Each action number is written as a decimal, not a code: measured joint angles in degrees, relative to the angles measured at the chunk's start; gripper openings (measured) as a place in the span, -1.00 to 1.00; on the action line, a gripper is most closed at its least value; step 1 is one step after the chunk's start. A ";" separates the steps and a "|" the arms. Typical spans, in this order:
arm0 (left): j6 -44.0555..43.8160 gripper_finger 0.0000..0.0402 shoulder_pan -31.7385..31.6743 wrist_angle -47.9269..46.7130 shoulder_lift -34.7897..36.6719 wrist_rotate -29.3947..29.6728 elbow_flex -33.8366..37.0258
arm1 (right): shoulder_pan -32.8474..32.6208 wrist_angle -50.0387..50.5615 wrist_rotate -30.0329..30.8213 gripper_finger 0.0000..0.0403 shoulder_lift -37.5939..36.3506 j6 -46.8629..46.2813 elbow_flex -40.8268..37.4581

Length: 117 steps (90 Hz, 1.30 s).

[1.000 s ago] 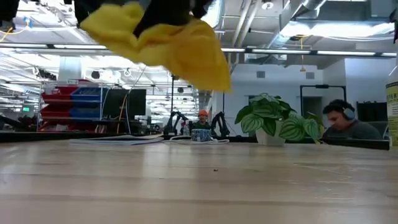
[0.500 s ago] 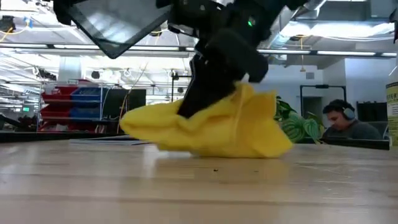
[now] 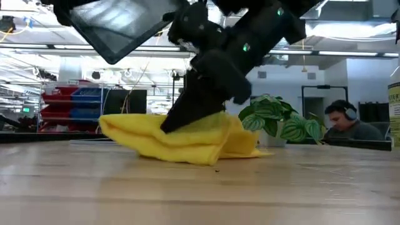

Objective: Clean tablet
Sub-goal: Wipe the front of the tablet using microfiber towel, then spray the back of the tablet using the cleaning bottle

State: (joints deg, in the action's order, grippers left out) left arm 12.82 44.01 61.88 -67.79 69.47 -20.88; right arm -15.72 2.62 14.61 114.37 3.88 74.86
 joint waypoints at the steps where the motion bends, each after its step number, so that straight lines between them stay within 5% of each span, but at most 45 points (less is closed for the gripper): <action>1: 0.22 -0.95 0.00 0.00 0.00 0.00 0.00 | -0.07 0.57 0.00 0.28 -0.42 -0.04 0.33; 19: 3.08 -0.95 0.00 -4.31 0.00 -0.41 0.00 | -2.50 10.97 2.52 0.46 -9.24 -7.24 1.63; 35: -0.19 -0.95 -0.51 -17.56 -0.61 -8.04 -0.68 | -8.89 20.14 8.90 0.46 -16.43 -16.84 -2.68; 71: -10.22 -0.95 -7.60 -51.23 -22.35 -17.95 -22.87 | -19.08 24.01 31.60 0.46 -21.45 -29.40 -5.60; 99: -15.90 -0.84 -8.48 -64.01 -37.33 -24.99 -37.13 | -20.00 24.39 32.00 0.46 -21.36 -34.17 -5.60; 117: -19.54 -0.48 -8.24 -65.24 -39.26 -34.46 -40.70 | -19.76 25.45 26.93 0.46 -19.45 -45.49 -5.82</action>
State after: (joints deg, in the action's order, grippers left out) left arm -6.71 35.77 -3.36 -107.04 35.01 -61.58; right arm -35.49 28.08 41.55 94.92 -41.61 69.04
